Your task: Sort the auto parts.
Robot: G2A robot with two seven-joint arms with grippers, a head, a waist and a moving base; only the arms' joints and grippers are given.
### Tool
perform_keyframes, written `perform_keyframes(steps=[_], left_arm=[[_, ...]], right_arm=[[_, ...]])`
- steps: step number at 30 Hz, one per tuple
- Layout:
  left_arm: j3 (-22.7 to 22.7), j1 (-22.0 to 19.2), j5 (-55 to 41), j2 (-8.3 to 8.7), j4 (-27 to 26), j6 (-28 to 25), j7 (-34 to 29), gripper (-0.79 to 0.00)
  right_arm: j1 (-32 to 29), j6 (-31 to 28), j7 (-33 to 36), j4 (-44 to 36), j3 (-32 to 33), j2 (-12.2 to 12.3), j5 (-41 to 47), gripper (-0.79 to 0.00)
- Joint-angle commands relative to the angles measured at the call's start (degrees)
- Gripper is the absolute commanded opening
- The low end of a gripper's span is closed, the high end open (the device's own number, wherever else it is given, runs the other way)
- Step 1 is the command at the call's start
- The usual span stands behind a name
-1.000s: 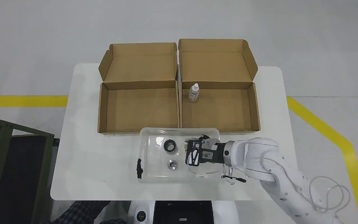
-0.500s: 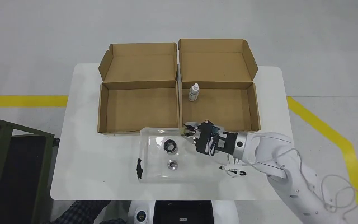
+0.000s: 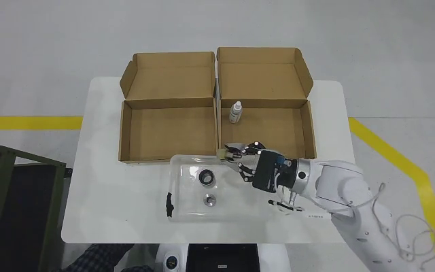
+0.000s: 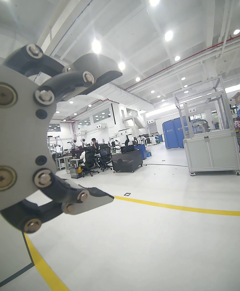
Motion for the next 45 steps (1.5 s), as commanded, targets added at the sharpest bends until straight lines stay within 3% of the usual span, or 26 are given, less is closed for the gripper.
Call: perform_keyframes(steps=[1, 17, 31, 45], left_arm=[[0.0, 0.0, 0.0, 0.0, 0.0, 0.0, 0.0, 0.0], [0.0, 0.0, 0.0, 0.0, 0.0, 0.0, 0.0, 0.0], [0.0, 0.0, 0.0, 0.0, 0.0, 0.0, 0.0, 0.0], [0.0, 0.0, 0.0, 0.0, 0.0, 0.0, 0.0, 0.0]], right_arm=[[-0.11, 0.0, -0.85, 0.11, 0.22, -0.02, -0.13, -0.785], [1.14, 0.42, -2.99, 1.74, -0.39, -0.44, -2.35, -0.785], [6.84, 3.87, 9.6, 6.84, -3.33, -1.24, -5.96, -0.785], [20.25, 3.45, 26.8, 18.31, -10.47, -3.4, 0.57, -0.785]])
